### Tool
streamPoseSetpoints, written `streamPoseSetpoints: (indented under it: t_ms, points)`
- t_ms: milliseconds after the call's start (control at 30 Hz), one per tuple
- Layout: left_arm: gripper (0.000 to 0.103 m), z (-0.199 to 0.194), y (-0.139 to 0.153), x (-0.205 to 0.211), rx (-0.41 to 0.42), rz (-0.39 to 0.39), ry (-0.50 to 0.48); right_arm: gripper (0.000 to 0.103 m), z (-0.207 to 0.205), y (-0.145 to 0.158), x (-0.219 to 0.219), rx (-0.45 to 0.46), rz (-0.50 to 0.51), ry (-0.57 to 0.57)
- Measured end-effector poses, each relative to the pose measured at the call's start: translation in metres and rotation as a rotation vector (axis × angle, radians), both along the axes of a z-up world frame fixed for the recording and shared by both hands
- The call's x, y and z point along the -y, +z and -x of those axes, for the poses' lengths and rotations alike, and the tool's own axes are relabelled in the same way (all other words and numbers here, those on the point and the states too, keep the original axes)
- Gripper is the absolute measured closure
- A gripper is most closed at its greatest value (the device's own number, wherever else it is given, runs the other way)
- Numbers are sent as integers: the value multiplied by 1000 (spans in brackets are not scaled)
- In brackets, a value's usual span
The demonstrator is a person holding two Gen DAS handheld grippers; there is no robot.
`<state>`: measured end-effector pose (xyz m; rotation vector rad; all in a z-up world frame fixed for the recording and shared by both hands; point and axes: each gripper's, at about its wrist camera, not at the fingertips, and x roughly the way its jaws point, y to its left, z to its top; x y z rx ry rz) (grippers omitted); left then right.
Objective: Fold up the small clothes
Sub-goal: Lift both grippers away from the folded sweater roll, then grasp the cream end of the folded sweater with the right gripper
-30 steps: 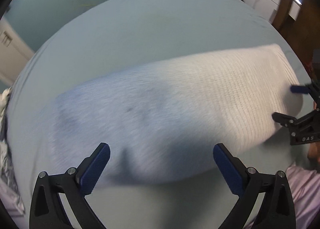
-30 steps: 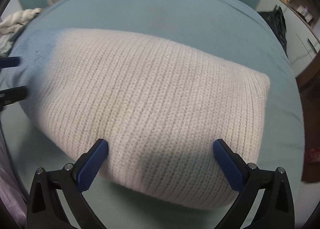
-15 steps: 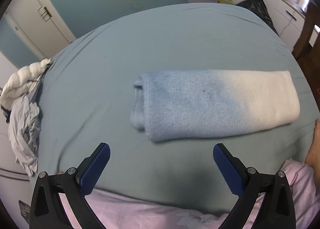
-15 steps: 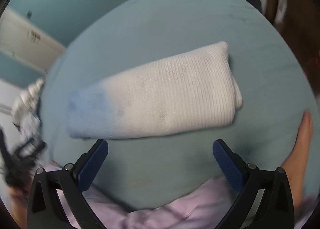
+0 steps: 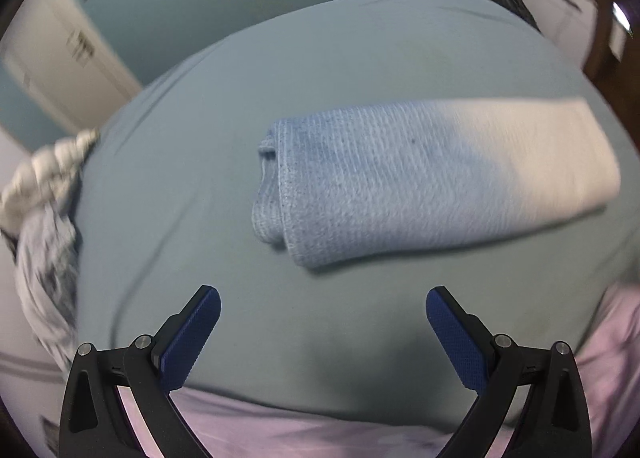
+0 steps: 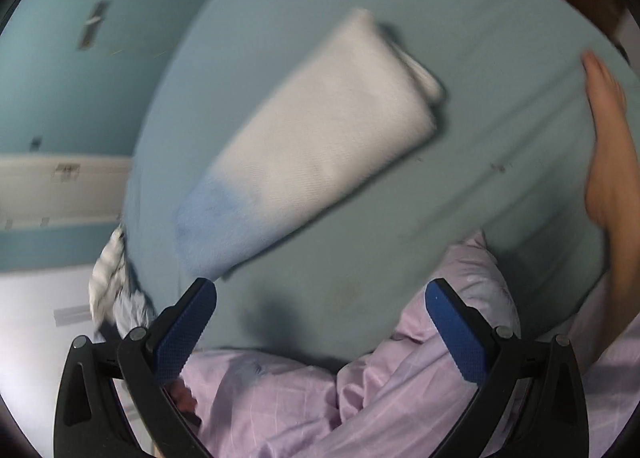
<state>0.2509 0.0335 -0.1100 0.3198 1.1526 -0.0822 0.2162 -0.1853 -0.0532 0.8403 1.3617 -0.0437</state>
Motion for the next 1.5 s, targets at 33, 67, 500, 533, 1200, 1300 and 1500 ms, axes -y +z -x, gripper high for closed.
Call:
streamPoseSetpoints:
  t_ms: [33,67,500,533,1200,1300,1500]
  points:
    - [0,4,-2,1,7,-20,-29,1,-3,-8,4,-33,-7,-9]
    - [0,6,-3,1,11,-33,-49,1,-8,-19,4,-67,-7,0]
    - [0,-28,-17,-24,-43,126,85,1,-55,-133,64,-154,-243,-227]
    - [0,-33,-20,-26,-43,134,107,1,-57,-137,70,-134,-266,-252]
    - [0,-50,-58,-40,-96,120,236,1,-119,-191,80,56,-279,-370]
    - [0,-47,-54,-34,-72,105,218,28,-123,-173,83,111,-175,-332]
    - [0,-38,-55,-15,-92,51,181,57,-134,-126,87,275,-118,-208]
